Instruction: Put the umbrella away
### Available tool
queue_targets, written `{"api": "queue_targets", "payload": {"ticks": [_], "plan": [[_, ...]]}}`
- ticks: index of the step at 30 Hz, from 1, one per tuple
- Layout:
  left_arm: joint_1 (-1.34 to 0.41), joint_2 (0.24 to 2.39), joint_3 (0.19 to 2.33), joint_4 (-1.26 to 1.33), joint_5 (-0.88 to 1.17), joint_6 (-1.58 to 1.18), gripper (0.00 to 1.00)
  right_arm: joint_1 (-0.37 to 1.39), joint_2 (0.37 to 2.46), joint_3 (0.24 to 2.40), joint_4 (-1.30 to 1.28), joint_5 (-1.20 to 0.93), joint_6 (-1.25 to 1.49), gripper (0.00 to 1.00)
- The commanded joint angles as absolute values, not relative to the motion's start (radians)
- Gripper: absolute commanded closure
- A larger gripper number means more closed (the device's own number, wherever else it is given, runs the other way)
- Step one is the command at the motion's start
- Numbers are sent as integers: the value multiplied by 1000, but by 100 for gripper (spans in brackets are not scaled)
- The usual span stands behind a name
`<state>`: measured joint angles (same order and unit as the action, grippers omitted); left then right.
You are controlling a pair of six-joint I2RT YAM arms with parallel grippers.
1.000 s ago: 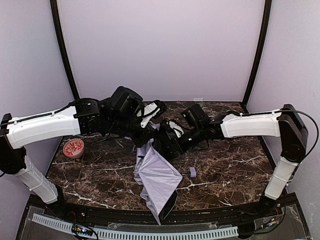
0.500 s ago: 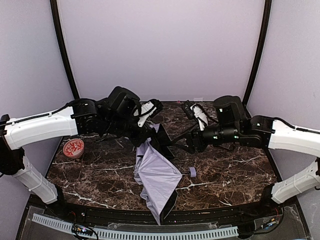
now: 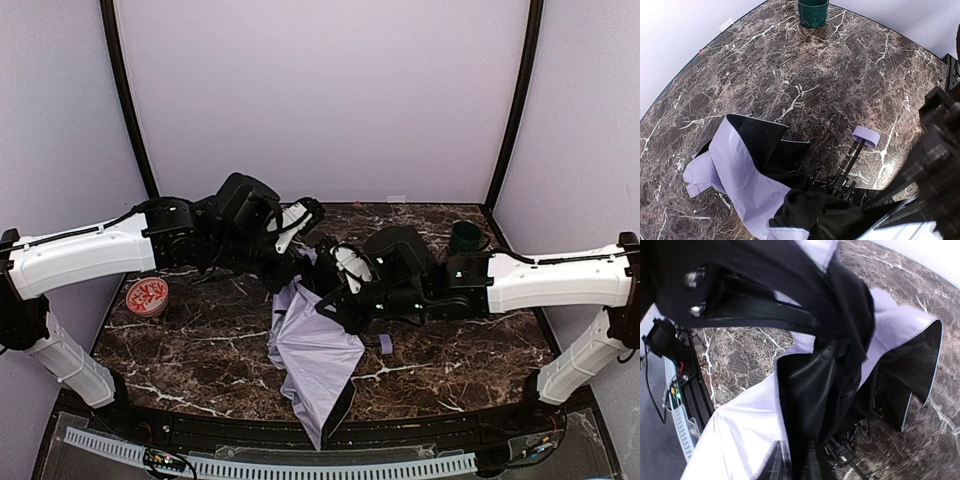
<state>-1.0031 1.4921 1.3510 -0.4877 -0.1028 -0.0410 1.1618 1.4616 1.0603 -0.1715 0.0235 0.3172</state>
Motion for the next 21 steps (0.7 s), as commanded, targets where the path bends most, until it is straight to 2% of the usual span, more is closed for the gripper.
{"api": "queue_targets", "payload": {"ticks": [1, 3, 5, 7, 9, 12, 15, 17, 19, 21], "plan": [[-993, 1480, 1354, -486, -108, -47, 98, 1165, 1443, 1076, -101, 59, 351, 99], [-986, 1470, 1352, -499, -107, -36, 59, 1156, 1421, 1060, -84, 58, 371, 100], [-971, 1441, 1339, -510, -124, -30, 34, 1126, 1402, 1040, -64, -2, 394, 100], [-958, 1381, 1317, -502, -127, -15, 20, 1091, 1389, 1020, -38, -70, 419, 100], [-957, 1304, 1279, -477, -97, 13, 11, 1068, 1372, 994, -4, -126, 428, 100], [-957, 1198, 1220, -445, -15, 41, 10, 1040, 1351, 968, 65, -204, 430, 100], [-957, 1147, 1127, -398, 88, 13, 24, 1013, 1349, 980, 78, -254, 427, 100], [-962, 1153, 1081, -378, 173, -4, 30, 1005, 1347, 984, 86, -270, 426, 100], [-971, 1180, 1051, -356, 202, -13, 30, 1001, 1344, 980, 98, -286, 425, 100], [-973, 1210, 1020, -305, 208, -23, 25, 996, 1348, 982, 102, -295, 426, 100]]}}
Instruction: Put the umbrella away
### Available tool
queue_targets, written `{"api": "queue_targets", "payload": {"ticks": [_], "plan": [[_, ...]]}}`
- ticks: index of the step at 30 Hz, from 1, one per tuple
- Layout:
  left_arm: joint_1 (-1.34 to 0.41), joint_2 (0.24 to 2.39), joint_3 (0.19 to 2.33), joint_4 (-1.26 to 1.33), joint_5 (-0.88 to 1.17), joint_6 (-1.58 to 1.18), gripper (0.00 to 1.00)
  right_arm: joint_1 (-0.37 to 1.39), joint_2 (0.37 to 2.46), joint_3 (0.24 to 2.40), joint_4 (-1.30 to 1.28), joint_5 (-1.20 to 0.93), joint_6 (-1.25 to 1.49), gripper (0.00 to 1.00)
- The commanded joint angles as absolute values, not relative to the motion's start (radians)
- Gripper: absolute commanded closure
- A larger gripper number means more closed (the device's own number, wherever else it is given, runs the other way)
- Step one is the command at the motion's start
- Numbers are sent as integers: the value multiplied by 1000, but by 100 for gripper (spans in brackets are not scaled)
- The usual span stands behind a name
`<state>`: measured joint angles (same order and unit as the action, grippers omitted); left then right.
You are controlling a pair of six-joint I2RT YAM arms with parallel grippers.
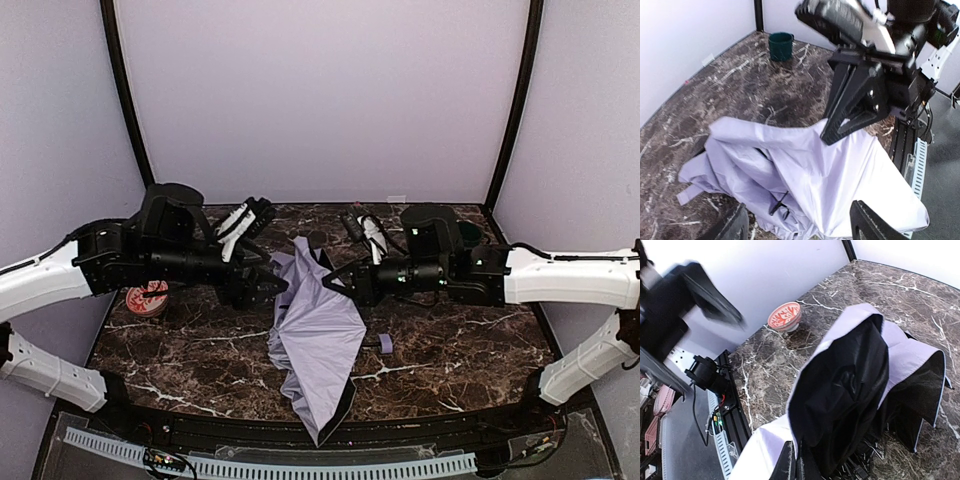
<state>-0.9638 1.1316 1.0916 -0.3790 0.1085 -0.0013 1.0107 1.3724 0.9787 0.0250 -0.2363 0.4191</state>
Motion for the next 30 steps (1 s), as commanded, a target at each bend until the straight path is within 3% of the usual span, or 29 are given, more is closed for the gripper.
{"api": "queue_targets", "payload": {"ticks": [1, 4, 8, 9, 10, 11, 12, 13, 14, 23, 30], "plan": [[-973, 1230, 1015, -278, 221, -27, 21, 995, 1352, 986, 103, -300, 428, 100], [-974, 1313, 1027, -222, 288, -31, 15, 994, 1360, 979, 124, -307, 422, 100], [-974, 1397, 1061, -270, 190, -50, 18, 988, 1383, 969, 172, -349, 417, 100], [-974, 1398, 1055, -267, 170, -54, 25, 986, 1390, 973, 170, -350, 417, 100], [-974, 1393, 1042, -264, 153, -56, 47, 985, 1396, 975, 166, -343, 422, 100], [-974, 1379, 1022, -255, 148, -58, 59, 982, 1400, 976, 165, -336, 434, 100], [-974, 1359, 1001, -245, 154, -59, 83, 976, 1401, 978, 163, -333, 448, 100], [-974, 1335, 975, -229, 172, -59, 95, 969, 1406, 984, 151, -325, 458, 100], [-974, 1307, 946, -211, 182, -58, 100, 963, 1408, 995, 117, -304, 460, 100], [-974, 1197, 774, -115, 151, -2, 100, 893, 1354, 999, -44, -98, 570, 100], [-976, 1169, 747, -49, 186, 38, 100, 896, 1366, 1061, -130, -196, 516, 45]]}}
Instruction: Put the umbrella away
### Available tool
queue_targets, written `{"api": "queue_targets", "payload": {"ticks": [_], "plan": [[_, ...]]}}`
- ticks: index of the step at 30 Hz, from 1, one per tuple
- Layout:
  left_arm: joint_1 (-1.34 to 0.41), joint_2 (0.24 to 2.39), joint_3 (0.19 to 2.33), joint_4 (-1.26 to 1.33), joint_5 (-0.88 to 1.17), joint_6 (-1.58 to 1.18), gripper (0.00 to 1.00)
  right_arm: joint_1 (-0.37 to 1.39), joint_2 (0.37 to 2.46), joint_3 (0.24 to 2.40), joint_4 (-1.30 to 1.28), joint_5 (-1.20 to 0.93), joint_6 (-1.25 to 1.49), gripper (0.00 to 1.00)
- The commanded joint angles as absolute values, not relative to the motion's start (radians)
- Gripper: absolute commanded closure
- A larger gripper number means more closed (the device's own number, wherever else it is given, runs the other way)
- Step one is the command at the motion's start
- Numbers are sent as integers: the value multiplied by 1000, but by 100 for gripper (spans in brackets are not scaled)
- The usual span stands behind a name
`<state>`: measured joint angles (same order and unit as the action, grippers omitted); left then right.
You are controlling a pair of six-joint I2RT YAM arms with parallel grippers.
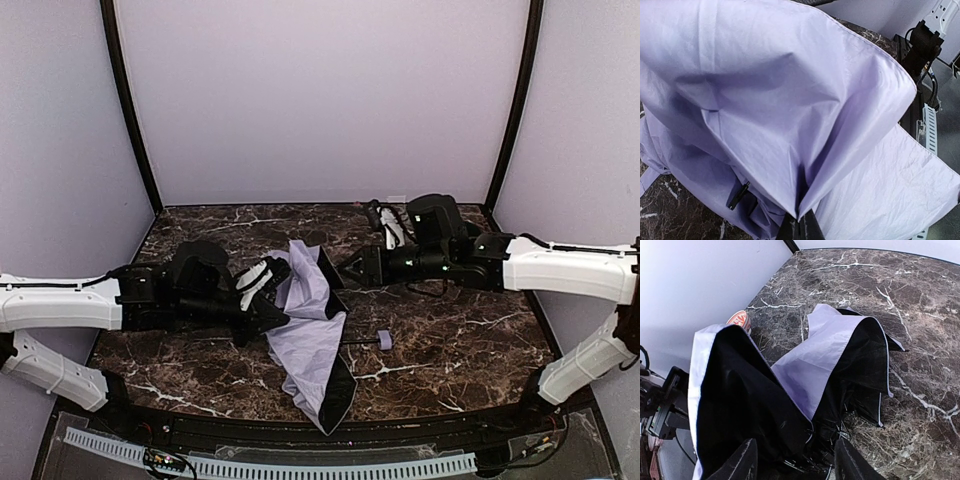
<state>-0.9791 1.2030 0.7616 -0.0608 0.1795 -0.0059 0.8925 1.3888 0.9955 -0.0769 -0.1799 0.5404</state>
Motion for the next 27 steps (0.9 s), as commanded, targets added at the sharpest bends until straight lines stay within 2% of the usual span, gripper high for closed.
{"api": "queue_targets", "payload": {"ticks": [1, 4, 7, 11, 14, 15, 16, 19, 20, 24, 27], "plan": [[-976, 1175, 763, -67, 176, 41, 100, 896, 1364, 1078, -132, -209, 503, 40], [-978, 1194, 818, -135, 146, 36, 100, 896, 1406, 1158, -115, -271, 469, 30], [-982, 1191, 826, -134, 138, 19, 100, 897, 1523, 1323, -202, -267, 475, 26], [-993, 1202, 827, -129, 119, 11, 100, 910, 1621, 1382, -250, -329, 505, 26], [-997, 1216, 839, -135, 100, 8, 100, 924, 1627, 1358, -180, -421, 543, 27], [-998, 1222, 844, -134, 99, 7, 100, 933, 1631, 1356, -153, -447, 550, 31], [-999, 1229, 849, -137, 96, 3, 100, 936, 1641, 1361, -140, -465, 555, 43], [-1001, 1249, 867, -167, 83, -17, 100, 932, 1679, 1391, -139, -453, 570, 88], [-1004, 1253, 869, -173, 82, -23, 100, 921, 1683, 1391, -140, -426, 577, 99], [-1012, 1245, 852, -175, 78, -45, 100, 826, 1692, 1378, -154, -284, 581, 100], [-1012, 1246, 860, -159, 95, -22, 100, 753, 1779, 1416, -186, -272, 566, 100]]}}
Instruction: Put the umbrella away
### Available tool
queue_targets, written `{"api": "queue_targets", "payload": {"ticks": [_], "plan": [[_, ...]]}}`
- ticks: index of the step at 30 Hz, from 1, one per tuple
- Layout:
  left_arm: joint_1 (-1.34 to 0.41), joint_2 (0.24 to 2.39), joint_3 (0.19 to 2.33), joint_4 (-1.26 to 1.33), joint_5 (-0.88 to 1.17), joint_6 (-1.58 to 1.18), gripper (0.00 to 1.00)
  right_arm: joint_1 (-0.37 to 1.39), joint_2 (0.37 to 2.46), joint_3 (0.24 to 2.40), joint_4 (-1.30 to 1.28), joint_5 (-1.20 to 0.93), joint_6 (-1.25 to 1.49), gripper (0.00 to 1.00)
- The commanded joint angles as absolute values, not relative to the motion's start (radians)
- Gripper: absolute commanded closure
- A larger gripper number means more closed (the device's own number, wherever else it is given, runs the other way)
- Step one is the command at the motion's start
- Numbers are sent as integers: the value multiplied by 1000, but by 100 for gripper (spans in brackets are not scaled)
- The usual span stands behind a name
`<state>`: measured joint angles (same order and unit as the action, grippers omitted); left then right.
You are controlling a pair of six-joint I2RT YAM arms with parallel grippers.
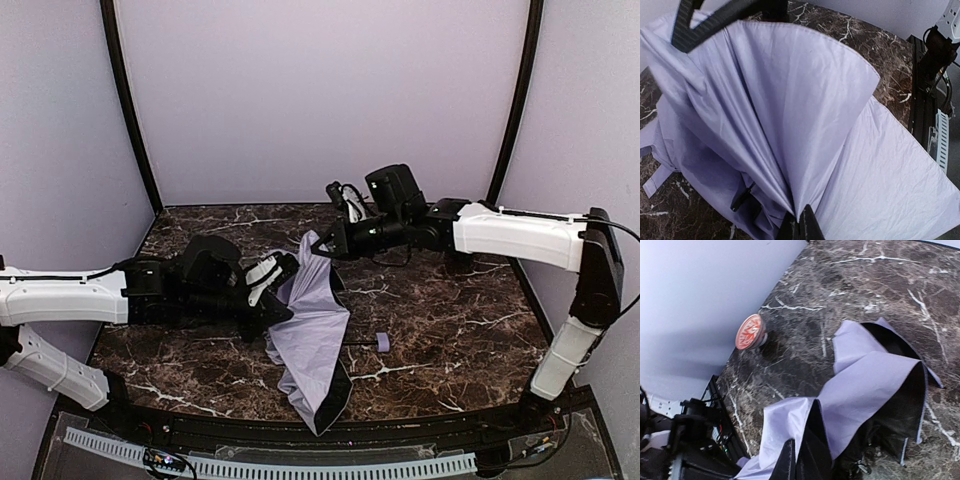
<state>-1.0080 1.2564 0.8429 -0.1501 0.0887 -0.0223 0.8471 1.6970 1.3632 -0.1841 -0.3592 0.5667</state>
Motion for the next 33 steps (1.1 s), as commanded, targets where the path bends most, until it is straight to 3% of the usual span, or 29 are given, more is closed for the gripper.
{"api": "queue_targets", "payload": {"ticks": [1, 7, 14, 20, 26, 30, 33], "plan": [[-1012, 1253, 875, -169, 93, -11, 100, 737, 1818, 1441, -202, -277, 556, 100], [-998, 1306, 944, -226, 75, 42, 100, 658, 1996, 1489, -202, -355, 528, 100], [-825, 1472, 1119, -233, 164, 54, 100, 643, 2193, 1568, -225, -526, 421, 100], [-731, 1617, 1181, -226, 217, 78, 100, 642, 2222, 1501, -216, -606, 336, 84], [-690, 1732, 1254, -170, 291, 80, 100, 640, 2227, 1469, -249, -717, 269, 75], [-690, 1736, 1263, -197, 381, 50, 100, 603, 2110, 1431, -318, -668, 218, 68], [-690, 1721, 1216, -171, 333, 50, 100, 557, 1973, 1362, -298, -641, 217, 60]]}}
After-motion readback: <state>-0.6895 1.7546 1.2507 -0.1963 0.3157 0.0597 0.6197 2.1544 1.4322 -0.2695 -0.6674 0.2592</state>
